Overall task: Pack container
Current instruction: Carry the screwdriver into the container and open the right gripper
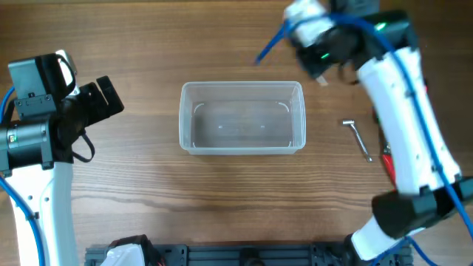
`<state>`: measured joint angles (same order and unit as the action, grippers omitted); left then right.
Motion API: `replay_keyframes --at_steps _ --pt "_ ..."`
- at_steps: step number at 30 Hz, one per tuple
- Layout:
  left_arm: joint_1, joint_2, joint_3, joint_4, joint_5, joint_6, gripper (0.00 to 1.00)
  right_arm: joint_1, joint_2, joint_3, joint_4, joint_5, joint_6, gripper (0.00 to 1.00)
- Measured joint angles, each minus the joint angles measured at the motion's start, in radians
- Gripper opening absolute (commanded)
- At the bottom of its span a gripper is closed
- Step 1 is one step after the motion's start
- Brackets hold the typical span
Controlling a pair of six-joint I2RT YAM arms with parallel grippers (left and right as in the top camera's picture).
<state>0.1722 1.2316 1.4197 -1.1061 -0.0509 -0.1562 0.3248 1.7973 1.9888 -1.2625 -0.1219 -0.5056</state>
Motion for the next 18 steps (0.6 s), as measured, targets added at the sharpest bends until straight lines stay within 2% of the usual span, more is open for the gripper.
replay_keyframes --at_steps 3,5,10,15,16,17,18 --pt "0.000 0.000 0.000 0.000 0.000 0.000 1.00 0.180 0.018 -0.011 -0.029 -0.020 -0.148 0.04" --pt "0.000 0.000 0.000 -0.001 0.000 0.000 1.00 0.243 0.046 -0.052 0.002 -0.027 -0.220 0.04" --pt "0.000 0.000 0.000 -0.005 0.000 0.000 1.00 0.277 0.194 -0.179 0.056 -0.088 -0.332 0.04" --pt "0.000 0.000 0.000 -0.005 0.000 0.000 1.00 0.278 0.379 -0.235 0.110 -0.110 -0.360 0.05" --pt "0.000 0.000 0.000 -0.005 0.000 0.000 1.00 0.278 0.404 -0.235 0.127 -0.111 -0.359 0.10" --pt "0.000 0.000 0.000 -0.006 0.000 0.000 1.00 0.278 0.420 -0.235 0.135 -0.113 -0.359 0.20" --pt "0.000 0.000 0.000 -0.006 0.000 0.000 1.00 0.278 0.428 -0.235 0.140 -0.114 -0.359 0.39"
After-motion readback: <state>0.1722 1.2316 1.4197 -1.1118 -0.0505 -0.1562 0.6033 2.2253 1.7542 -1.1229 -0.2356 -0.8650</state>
